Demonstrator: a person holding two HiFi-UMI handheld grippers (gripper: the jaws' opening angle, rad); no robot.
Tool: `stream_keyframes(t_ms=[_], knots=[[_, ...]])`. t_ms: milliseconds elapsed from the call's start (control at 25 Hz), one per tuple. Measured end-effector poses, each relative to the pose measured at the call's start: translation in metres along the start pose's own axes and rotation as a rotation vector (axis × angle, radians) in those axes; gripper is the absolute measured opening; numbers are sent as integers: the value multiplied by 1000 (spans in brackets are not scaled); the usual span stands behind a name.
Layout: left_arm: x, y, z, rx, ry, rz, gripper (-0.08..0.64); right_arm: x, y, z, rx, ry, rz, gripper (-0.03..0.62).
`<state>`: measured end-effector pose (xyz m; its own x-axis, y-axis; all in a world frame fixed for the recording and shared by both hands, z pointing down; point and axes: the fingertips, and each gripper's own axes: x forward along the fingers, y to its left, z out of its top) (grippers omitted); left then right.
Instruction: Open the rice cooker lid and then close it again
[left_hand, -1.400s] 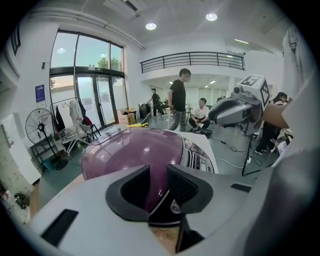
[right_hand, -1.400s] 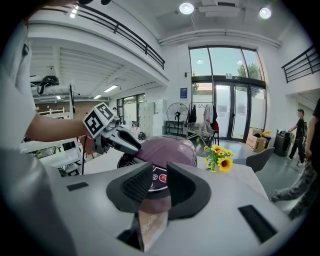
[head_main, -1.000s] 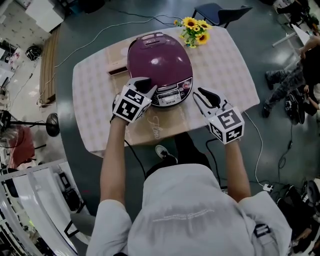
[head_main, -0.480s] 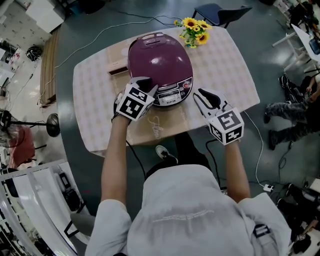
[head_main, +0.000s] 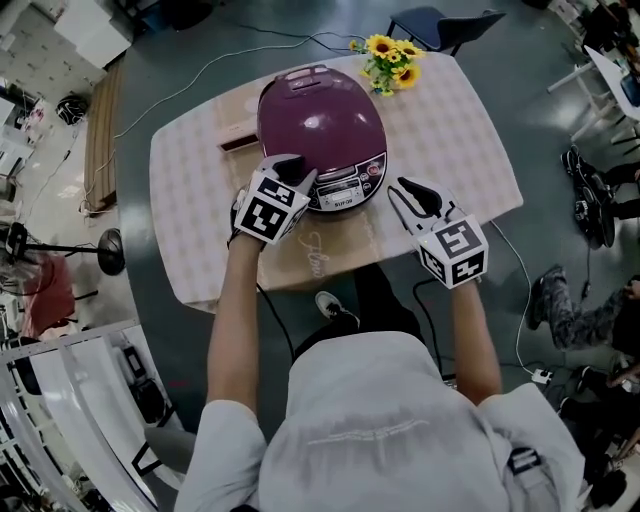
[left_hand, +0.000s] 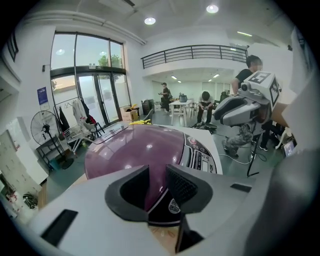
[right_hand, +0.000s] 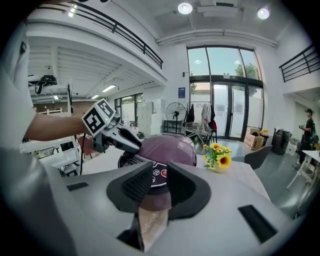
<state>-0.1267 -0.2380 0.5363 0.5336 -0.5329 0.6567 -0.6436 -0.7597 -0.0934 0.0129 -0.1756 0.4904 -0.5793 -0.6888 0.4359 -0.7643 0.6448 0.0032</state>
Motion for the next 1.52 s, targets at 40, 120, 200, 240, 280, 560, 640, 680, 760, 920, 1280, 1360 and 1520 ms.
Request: stream_keyframes(t_ms=[40,120,200,240,280,560,640,680,760,920,1280,1360,1520], knots=[[0,0,1,4,-22,5,108,0,-2,2,-4,-4,-4,100],[0,0,2,12,-86,13,108,-2,-5,7,-19,-12,-13,100],[-5,5,2,-21,-170,44,101,-3,-9,14,-45,-22,-29,100],[-11,10,3,-56,-217,71,101,-4,-10,19,-64,-28,-39,100],[-18,16,5,-90,-263,97,101,-4,-11,25,-83,-35,-50,100],[-68,31,21,-140,-372,186,100,-15,-25,66,-148,-110,-112,87],[-82,35,22,-155,-392,211,88,-19,-25,79,-157,-142,-119,77],[-91,38,23,-163,-403,230,79,-21,-25,85,-161,-159,-121,70],[-111,46,26,-183,-435,276,55,-27,-23,99,-162,-198,-119,57],[-153,52,40,-182,-503,357,18,-42,-19,121,-165,-256,-121,37],[-215,36,68,-33,-545,449,15,-52,1,148,-225,-312,-105,29],[-225,32,73,-18,-560,455,15,-55,7,153,-241,-319,-105,28],[-239,22,85,16,-588,459,15,-61,18,162,-262,-340,-97,28]])
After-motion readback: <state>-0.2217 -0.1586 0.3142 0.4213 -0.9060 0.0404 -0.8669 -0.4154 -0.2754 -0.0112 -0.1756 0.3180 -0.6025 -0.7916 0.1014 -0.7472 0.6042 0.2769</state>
